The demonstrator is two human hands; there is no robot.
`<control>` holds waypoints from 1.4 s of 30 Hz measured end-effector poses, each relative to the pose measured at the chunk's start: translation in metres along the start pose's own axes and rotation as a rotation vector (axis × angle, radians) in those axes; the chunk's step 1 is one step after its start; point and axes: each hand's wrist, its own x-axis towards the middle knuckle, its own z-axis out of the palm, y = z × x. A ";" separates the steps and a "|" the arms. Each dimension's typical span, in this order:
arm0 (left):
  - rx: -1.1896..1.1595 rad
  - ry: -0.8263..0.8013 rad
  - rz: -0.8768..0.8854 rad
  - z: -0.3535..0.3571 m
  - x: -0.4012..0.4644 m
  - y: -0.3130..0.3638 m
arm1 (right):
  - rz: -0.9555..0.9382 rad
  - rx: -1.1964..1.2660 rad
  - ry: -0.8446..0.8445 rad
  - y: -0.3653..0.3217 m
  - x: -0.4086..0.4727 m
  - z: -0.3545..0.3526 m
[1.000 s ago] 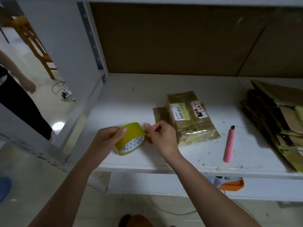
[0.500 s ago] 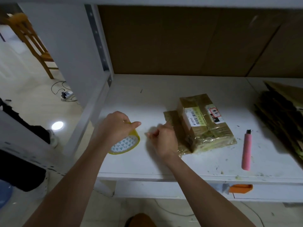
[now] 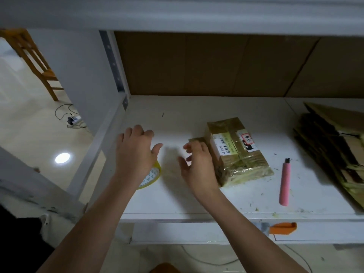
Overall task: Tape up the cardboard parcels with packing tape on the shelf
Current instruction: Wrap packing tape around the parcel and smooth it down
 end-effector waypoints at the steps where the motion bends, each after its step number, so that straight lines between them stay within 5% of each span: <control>1: -0.019 0.103 0.048 0.000 0.000 0.006 | -0.069 0.016 0.091 0.000 -0.004 -0.015; 4: -0.428 0.098 0.060 -0.006 -0.006 0.042 | -0.156 -0.048 0.312 0.013 -0.010 -0.064; 7: -0.782 -0.268 -0.132 0.008 -0.019 0.081 | -0.067 -0.181 0.396 0.052 -0.007 -0.102; 10: -1.155 -0.636 -0.418 0.016 -0.033 0.112 | 0.032 -0.107 0.244 0.095 -0.005 -0.125; 13: -1.386 -0.707 -0.559 0.018 -0.042 0.129 | 0.157 0.085 0.024 0.121 -0.015 -0.135; 26: -1.149 -0.555 -0.535 0.048 -0.058 0.150 | 0.066 0.290 -0.067 0.142 -0.033 -0.149; 36: -0.969 -0.194 -0.384 0.055 -0.074 0.178 | 0.020 0.334 -0.055 0.163 -0.030 -0.141; 42: -0.985 -0.387 -0.193 0.029 -0.072 0.160 | -0.114 0.175 -0.076 0.161 -0.029 -0.144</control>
